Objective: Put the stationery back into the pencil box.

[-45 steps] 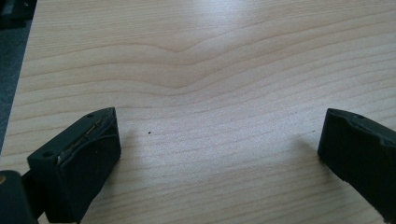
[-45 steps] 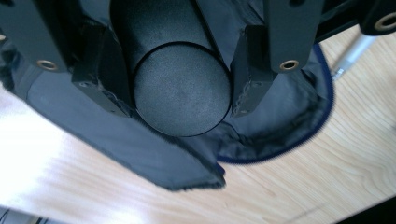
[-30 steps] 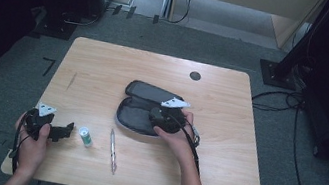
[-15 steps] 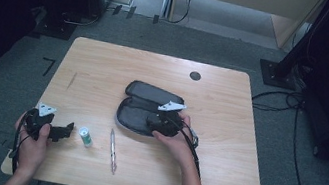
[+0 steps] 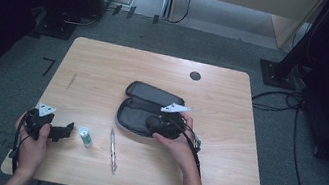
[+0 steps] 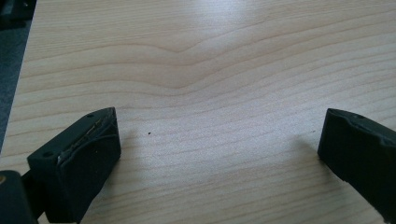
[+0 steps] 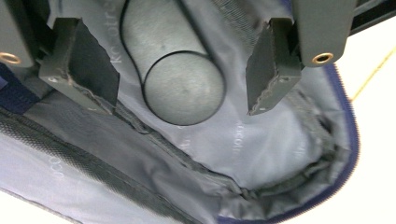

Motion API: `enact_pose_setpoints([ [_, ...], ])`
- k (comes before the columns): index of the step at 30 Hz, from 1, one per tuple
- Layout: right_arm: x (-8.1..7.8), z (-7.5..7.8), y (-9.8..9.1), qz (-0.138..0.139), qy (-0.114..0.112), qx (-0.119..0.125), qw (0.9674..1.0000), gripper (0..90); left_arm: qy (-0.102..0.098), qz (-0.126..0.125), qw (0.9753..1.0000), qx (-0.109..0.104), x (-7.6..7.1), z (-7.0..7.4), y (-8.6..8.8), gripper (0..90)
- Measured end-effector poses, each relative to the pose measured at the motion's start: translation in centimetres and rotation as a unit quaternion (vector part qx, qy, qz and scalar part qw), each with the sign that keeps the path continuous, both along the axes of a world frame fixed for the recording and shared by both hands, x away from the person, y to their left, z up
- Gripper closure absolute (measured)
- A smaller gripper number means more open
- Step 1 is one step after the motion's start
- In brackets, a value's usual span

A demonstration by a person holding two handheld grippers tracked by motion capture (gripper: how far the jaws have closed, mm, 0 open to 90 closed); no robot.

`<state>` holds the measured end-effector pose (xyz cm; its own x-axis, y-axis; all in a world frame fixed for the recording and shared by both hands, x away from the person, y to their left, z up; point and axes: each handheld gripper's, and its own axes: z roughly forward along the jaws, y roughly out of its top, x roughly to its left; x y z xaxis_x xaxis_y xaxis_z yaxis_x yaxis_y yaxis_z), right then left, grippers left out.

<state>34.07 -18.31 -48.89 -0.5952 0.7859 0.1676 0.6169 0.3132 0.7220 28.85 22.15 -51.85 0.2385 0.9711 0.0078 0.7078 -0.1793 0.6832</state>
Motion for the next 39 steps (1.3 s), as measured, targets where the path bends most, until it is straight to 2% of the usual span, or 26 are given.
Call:
enact_pose_setpoints([
  [3,-0.8,0.5,0.1,0.004,-0.008,0.004,0.9999,26.2,0.001,-0.001,1.0000,0.002,0.0,0.0,0.0,0.0],
  [14,-3.7,2.5,0.7,-0.015,-0.036,0.026,0.9989,31.6,0.001,-0.001,1.0000,0.002,0.0,0.0,0.0,0.0],
  [20,-5.0,3.0,1.9,-0.005,-0.046,0.029,0.9985,33.9,0.000,0.000,1.0000,0.000,0.0,0.0,0.0,0.0],
  [25,-5.8,3.0,3.4,0.009,-0.050,0.028,0.9983,36.3,0.001,-0.001,1.0000,0.002,0.0,0.0,0.0,0.0],
  [39,-7.8,1.7,7.5,0.049,-0.039,0.035,0.9975,43.2,0.000,-0.001,1.0000,0.001,0.0,0.0,0.0,0.0],
])
